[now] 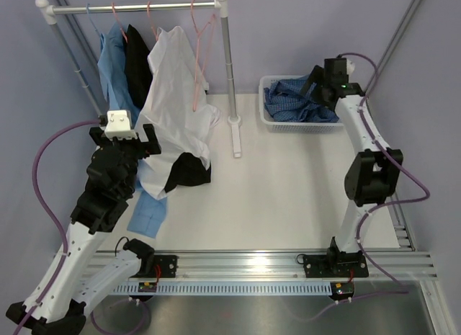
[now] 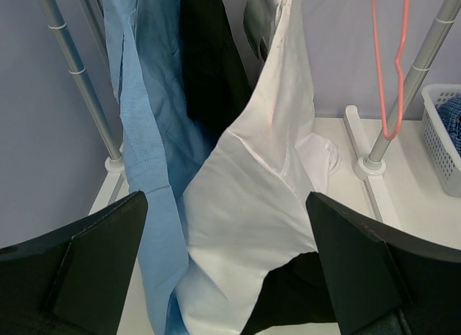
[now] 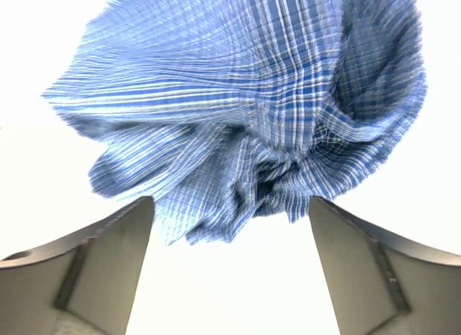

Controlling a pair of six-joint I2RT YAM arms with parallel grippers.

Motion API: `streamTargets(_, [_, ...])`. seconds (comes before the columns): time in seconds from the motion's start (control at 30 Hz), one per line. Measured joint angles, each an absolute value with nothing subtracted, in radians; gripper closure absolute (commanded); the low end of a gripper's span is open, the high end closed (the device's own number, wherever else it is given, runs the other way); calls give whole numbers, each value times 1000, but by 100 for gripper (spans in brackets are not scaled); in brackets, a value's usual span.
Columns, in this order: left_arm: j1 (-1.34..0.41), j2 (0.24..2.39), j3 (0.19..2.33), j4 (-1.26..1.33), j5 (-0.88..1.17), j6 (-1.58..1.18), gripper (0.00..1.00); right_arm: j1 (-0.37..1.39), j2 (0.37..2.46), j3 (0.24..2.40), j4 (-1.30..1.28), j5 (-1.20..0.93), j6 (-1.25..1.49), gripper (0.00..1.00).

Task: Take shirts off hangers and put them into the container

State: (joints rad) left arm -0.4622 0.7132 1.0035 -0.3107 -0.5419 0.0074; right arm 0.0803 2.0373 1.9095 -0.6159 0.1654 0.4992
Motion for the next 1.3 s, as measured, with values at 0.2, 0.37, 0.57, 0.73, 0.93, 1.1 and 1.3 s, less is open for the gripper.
streamTargets(0.2, [-449,735,1016,-323,-520,-24,1,80,1624,1726,-563,131,420,0])
streamTargets(0.37, [-447,870,1198,-416,-512,-78,2,80,1277,1530,-519,54,388,1])
streamTargets(0.57, [-439,1096,1517,-494,-506,-87,7,80,931,1193,-440,-65,402,0])
streamTargets(0.73, [-400,1261,1703,-517,-498,-76,14,80,767,998,-442,-167,428,0])
streamTargets(0.93, [-326,1427,1851,-575,-440,-76,18,81,628,878,-446,-210,443,1])
streamTargets(1.1, [-288,1489,1862,-618,-413,-76,24,85,581,868,-436,-231,444,0])
streamTargets(1.3, [-273,1530,1862,-665,-395,-79,32,86,593,857,-433,-247,444,1])
